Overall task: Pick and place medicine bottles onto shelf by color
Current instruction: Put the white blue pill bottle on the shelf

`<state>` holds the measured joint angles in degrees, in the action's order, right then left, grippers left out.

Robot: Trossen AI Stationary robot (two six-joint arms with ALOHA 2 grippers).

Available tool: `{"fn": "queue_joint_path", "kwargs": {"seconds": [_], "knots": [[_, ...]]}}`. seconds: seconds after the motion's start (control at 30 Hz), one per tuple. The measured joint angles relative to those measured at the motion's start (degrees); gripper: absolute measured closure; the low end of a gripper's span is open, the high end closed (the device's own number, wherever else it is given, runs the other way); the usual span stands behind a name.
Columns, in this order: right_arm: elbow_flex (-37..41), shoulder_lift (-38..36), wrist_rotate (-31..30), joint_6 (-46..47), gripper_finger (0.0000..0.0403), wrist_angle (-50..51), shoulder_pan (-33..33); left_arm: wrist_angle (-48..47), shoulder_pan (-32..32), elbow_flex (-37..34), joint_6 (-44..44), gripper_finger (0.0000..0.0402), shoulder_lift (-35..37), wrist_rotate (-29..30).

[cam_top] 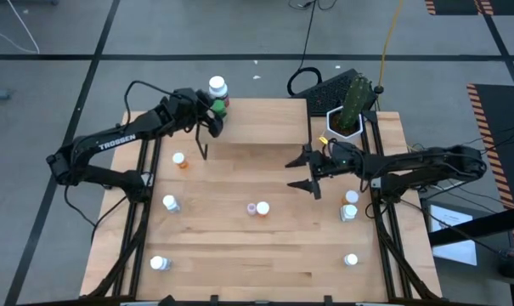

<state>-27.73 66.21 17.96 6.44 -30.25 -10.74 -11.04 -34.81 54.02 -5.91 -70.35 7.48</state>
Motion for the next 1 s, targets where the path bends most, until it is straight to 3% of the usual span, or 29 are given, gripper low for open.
{"fn": "queue_joint_path", "kwargs": {"seconds": [0.17,0.37,0.6,0.73,0.87,0.93,1.0], "knots": [[0.0,-6.95,-1.41,-3.75,0.0107,12.5,1.75,-0.7,2.89,0.39,-1.01,0.0055,4.64,0.02],[-2.9,-16.68,-6.78,-6.09,0.0127,33.88,6.3,2.19,10.18,0.5,0.18,0.0051,9.94,-0.63],[-11.94,-16.84,-20.88,0.02,0.0133,60.74,17.11,10.34,25.31,0.5,-1.26,0.005,2.83,-1.31],[-17.45,-14.26,-23.63,12.6,0.0134,74.29,22.88,17.4,31.75,0.5,-5.08,0.005,-3.61,1.27],[-21.22,-11.9,-25.42,36.1,0.0134,85.26,25.08,24.44,34.65,0.5,-8.84,0.005,-8.02,6.44],[-21.53,-11.62,-23.36,46.89,0.0134,87.88,25.22,27.7,34.83,0.5,-11.17,0.005,-8.82,8.23],[-21.53,-11.53,-18.13,51.86,0.0134,90.39,25.33,29.15,34.36,0.5,-12.66,0.005,-8.81,9.02]]}}
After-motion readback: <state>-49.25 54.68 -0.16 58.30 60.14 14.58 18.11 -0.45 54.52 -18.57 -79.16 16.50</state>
